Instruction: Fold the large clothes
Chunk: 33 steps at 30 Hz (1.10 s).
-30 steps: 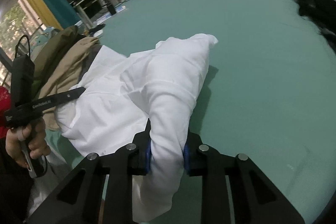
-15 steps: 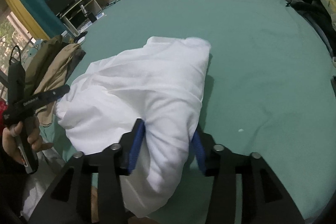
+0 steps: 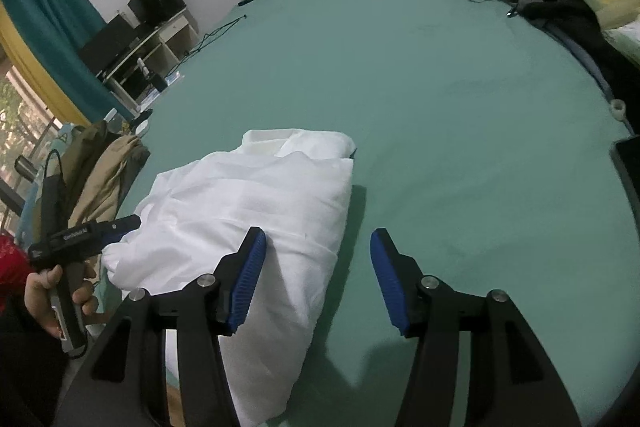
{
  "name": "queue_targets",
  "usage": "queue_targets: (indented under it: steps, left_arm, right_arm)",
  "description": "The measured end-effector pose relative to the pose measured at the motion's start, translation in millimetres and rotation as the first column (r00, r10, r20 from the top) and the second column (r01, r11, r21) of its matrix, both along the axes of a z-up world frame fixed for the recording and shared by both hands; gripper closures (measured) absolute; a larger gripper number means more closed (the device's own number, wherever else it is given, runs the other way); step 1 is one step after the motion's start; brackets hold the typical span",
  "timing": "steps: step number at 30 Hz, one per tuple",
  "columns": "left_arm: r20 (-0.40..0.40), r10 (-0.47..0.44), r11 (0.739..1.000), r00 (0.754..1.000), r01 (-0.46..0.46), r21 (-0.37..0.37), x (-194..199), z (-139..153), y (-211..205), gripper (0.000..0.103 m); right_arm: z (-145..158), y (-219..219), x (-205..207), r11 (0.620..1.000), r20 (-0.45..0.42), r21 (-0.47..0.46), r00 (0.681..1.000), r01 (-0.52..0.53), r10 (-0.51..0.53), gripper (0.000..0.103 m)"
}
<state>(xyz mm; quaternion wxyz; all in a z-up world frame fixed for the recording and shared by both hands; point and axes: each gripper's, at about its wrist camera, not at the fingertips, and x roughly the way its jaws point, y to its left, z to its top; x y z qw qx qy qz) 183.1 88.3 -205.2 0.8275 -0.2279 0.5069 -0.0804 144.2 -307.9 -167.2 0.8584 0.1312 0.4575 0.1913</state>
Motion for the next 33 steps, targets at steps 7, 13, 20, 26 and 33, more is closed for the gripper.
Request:
queue_targets:
  steps: [7,13,20,26,33]
  left_arm:
    - [0.0,-0.129,0.968,0.992,0.126,-0.216,9.1,-10.0,-20.5,0.031]
    - [-0.006,-0.217,0.965,0.976,0.213,-0.152,10.8,-11.6,-45.8,0.03]
    - [0.005,-0.214,0.969,0.977,0.213,-0.125,11.5,-12.8,-46.4,0.03]
    - [0.02,-0.177,0.973,0.984,0.178,-0.148,10.2,-11.7,-41.9,0.028]
    - [0.014,-0.209,0.97,0.978,0.21,-0.12,9.9,-12.7,-54.5,0.027]
  right_arm:
    - [-11.7,46.6,16.2,0.984,0.013,-0.134,0.993,-0.117,0.12,0.05]
    - [-14.1,63.4,25.9,0.974,0.027,-0.157,0.985,-0.164,0.17,0.049]
    - [-12.2,58.6,26.4,0.981,0.036,-0.101,0.985,-0.167,0.171,0.047]
    - [-14.1,25.8,28.9,0.994,-0.007,-0.023,0.994,-0.108,0.108,0.034]
    - [-37.9,33.5,33.0,0.991,-0.053,0.065,0.991,-0.116,0.119,0.03]
